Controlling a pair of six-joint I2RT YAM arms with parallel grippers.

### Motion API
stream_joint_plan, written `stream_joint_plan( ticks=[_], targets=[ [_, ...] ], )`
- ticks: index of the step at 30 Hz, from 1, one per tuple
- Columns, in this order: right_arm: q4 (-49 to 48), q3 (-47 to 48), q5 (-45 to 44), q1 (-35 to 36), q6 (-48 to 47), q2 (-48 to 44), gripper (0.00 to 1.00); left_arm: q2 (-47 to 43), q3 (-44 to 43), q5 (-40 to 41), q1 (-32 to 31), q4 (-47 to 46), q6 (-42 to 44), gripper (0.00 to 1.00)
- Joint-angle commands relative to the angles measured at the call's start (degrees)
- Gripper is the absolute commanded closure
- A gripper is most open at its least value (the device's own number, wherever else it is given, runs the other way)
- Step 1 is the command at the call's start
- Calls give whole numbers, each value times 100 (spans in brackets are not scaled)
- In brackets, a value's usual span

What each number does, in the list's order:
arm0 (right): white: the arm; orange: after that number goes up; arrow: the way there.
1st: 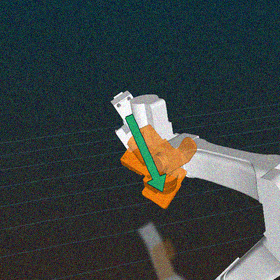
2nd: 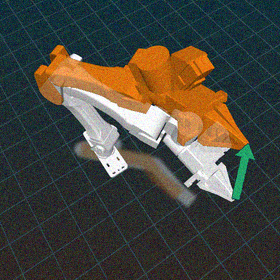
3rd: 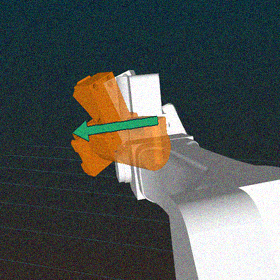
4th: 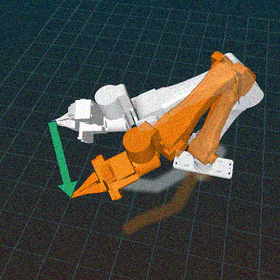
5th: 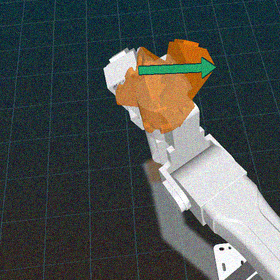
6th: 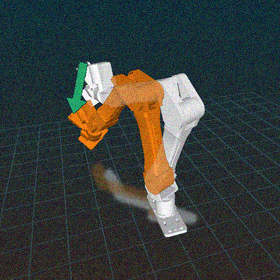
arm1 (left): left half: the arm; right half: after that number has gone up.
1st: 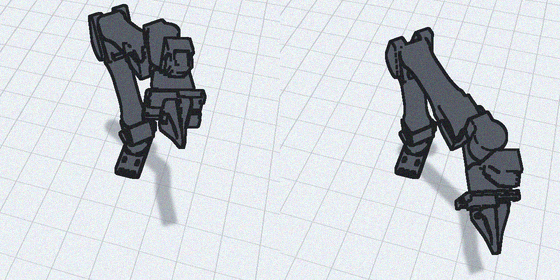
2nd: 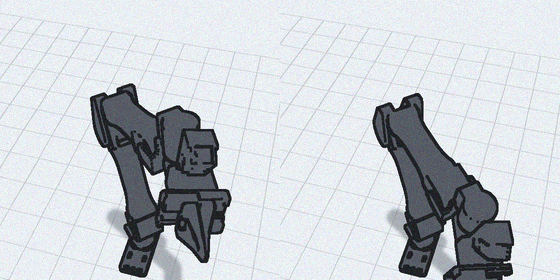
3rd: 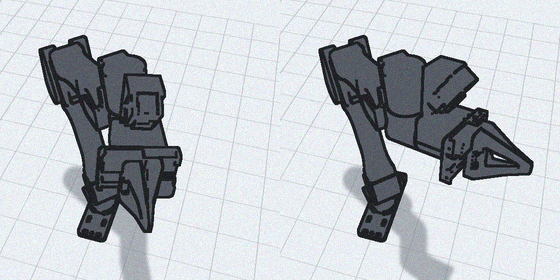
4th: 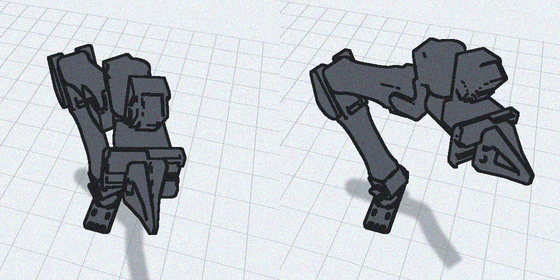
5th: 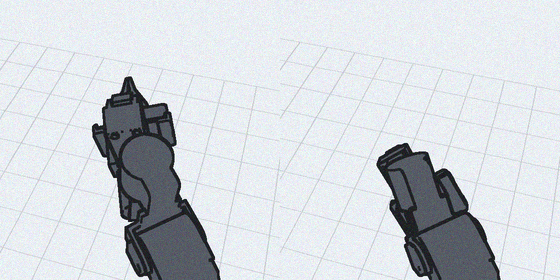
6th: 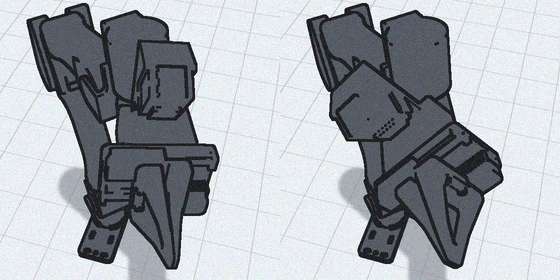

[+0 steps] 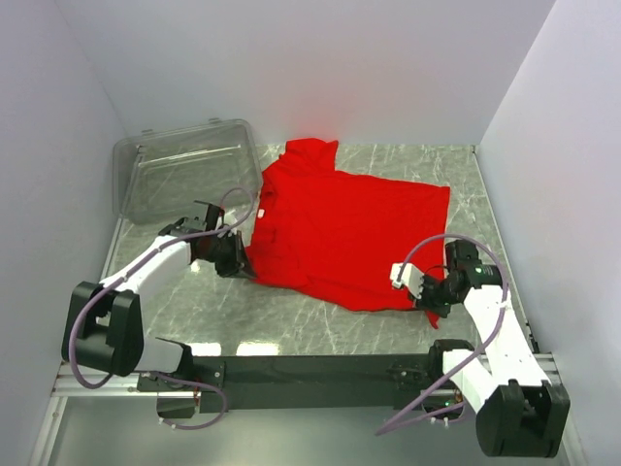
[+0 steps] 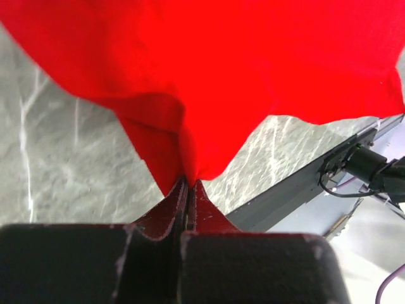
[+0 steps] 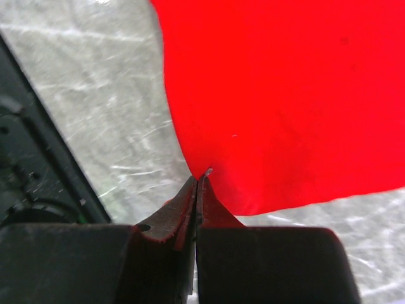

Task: Fold and stack the t-shirts
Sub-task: Flatten the tshirt out

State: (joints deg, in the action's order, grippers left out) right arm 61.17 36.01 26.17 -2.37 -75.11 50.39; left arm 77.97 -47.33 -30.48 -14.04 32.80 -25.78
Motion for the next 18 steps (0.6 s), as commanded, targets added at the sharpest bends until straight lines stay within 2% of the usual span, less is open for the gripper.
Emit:
stream_joint_plan(
  ticks=[1, 9, 15, 18],
  targets=[
    [352, 82, -95, 35, -276, 251, 100, 24, 109, 218, 16, 535, -164, 99],
    [1028, 389, -507, 96, -838, 726, 100, 323, 75, 420, 16, 1183, -120, 99],
    [1151, 433, -517, 97, -944, 595, 100, 201, -153, 1123, 103, 1449, -304, 99],
    [1257, 302, -587, 97, -1032, 612, 100, 401, -66, 966, 121, 1431, -279, 99]
  ],
)
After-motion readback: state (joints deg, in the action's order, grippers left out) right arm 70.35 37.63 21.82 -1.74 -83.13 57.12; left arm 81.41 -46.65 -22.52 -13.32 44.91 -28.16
